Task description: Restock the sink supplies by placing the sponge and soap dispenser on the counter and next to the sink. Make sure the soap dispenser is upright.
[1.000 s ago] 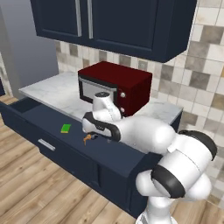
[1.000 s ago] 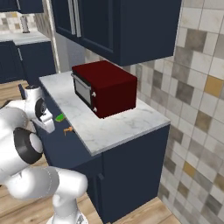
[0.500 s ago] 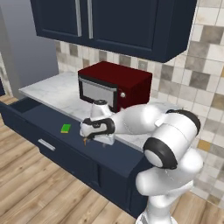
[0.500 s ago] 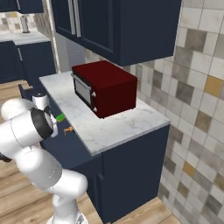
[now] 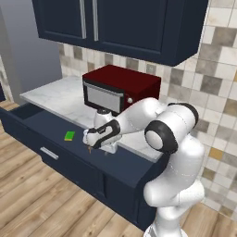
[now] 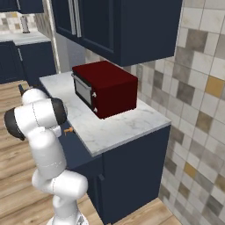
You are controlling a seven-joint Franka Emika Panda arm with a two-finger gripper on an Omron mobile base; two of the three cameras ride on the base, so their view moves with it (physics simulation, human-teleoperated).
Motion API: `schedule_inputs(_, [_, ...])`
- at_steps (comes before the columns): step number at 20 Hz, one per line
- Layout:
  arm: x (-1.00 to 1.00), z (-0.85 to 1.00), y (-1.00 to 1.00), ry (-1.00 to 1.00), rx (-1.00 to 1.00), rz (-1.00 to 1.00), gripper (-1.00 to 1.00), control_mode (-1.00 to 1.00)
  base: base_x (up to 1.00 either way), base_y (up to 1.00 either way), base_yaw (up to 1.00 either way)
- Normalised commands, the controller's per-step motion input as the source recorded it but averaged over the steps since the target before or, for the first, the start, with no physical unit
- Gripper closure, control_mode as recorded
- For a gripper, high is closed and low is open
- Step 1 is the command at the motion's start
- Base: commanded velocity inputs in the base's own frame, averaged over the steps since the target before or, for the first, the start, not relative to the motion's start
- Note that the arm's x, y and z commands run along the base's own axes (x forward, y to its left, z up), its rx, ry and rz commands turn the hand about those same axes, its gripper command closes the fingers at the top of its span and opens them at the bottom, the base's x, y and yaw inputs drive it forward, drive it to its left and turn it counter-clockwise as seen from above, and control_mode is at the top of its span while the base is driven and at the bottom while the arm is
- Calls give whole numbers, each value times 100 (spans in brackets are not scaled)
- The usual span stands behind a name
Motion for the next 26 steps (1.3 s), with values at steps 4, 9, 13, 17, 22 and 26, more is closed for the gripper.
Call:
schedule_inputs(4, [39,-49,19,1,0,0,-100,-100,0,0,0])
schedule_inputs(9, [20,-50,39,2,1,0,-100,-100,0,0,0])
schedule_inputs(13, [12,-52,38,1,6,0,-100,-100,0,0,0])
schedule_inputs(17, [0,-39,40,0,9,0,-100,-100,0,0,0])
schedule_inputs(22, [-17,-3,61,0,5,0,-100,-100,0,0,0])
schedule_inputs(26, [-52,17,74,0,0,0,-100,-100,0,0,0])
